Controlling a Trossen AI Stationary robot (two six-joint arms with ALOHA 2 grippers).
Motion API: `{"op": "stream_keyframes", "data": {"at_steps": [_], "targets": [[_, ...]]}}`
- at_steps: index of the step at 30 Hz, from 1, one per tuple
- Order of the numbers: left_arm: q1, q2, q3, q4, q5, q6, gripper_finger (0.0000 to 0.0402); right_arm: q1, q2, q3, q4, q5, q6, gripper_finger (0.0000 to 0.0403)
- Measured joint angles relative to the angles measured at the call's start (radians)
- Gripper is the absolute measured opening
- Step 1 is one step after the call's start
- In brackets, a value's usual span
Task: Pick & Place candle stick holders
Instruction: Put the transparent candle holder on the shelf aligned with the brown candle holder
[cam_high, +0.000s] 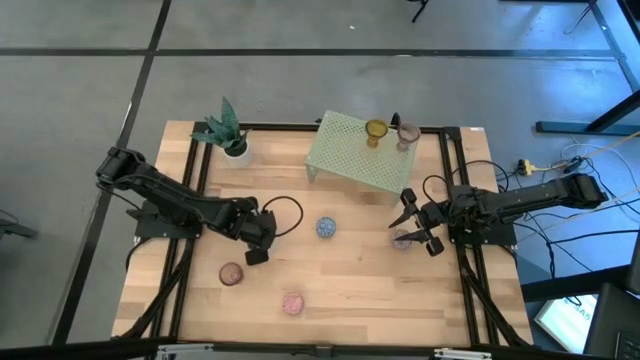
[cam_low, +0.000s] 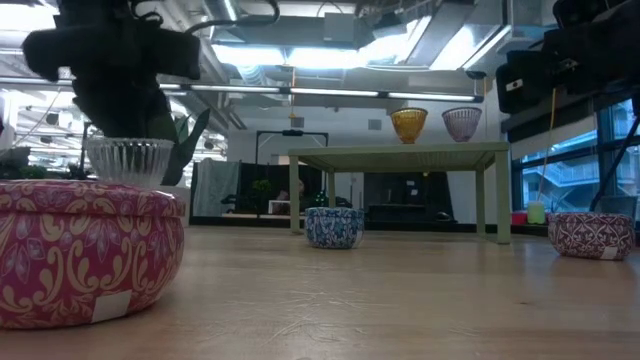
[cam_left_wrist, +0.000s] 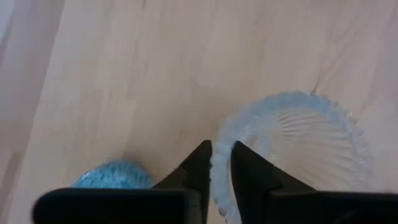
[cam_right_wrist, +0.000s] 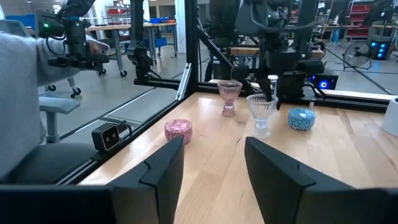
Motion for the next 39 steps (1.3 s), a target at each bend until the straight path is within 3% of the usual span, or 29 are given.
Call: {"op": "stream_keyframes", "data": {"at_steps": [3,13,20,31,39], "targets": [[0.0,-0.005,-0.001,0.012,-0.015,0.0,0.0019,0.0,0.0,0.0,-0.002,0.0,0.0,0.0173],[0.001,-0.022,-0.008,0.036,-0.065,0.004,0.0018,0.0,0.001,0.001,0.002,0.006,0.001,0.0173],[0.012,-0.021,0.0,0.109,-0.097,-0.004,0.0018,0.0,0.001,0.001,0.029,0.156,0.028,0.0173],[0.096,-0.023,0.219,0.115,-0.152,0.139,0.0018,0.0,0.001,0.001,0.031,0.288,0.053,0.0173],[0.17,-0.023,0.363,0.123,-0.18,0.253,0.0021,0.0,0.001,0.001,0.021,0.29,0.053,0.0173]]}}
